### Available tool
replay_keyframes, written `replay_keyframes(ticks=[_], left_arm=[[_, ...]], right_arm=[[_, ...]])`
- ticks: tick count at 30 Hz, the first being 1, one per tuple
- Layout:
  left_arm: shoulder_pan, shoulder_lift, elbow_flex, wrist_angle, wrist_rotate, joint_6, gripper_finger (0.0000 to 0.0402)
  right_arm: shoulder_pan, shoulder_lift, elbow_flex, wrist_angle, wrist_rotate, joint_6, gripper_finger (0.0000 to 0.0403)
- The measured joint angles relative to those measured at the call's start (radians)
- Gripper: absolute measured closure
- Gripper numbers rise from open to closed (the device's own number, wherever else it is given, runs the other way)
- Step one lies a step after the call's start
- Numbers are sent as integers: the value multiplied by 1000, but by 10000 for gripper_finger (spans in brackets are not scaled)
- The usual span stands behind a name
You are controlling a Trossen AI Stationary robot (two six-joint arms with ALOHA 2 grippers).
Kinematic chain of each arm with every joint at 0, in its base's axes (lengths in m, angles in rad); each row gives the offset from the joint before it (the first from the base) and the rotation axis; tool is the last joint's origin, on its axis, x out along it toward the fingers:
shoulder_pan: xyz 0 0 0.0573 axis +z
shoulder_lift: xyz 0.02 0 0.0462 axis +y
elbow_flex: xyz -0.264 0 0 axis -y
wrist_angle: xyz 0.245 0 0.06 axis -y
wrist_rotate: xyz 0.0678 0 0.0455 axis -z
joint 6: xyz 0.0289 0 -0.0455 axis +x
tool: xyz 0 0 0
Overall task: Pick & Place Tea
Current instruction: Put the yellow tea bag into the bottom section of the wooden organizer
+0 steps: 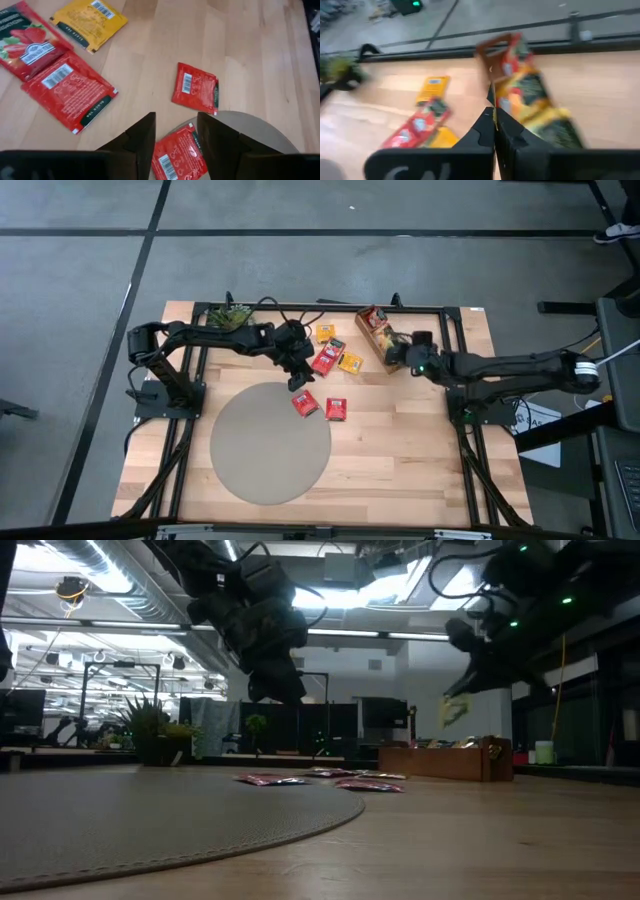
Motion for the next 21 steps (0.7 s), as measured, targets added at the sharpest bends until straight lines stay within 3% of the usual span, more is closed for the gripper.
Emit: replay_keyframes(ticks=[3, 6, 21], left_arm=[[-1, 0, 0, 2, 0, 1, 260], [-1, 0, 0, 2, 0, 1, 260], [-1, -1, 0, 2, 0, 1, 260]], right_arm=[[30, -31, 0, -143, 80, 82, 402], [33, -25, -1, -203, 84, 121, 402], [32, 195, 0, -53, 125, 119, 400]])
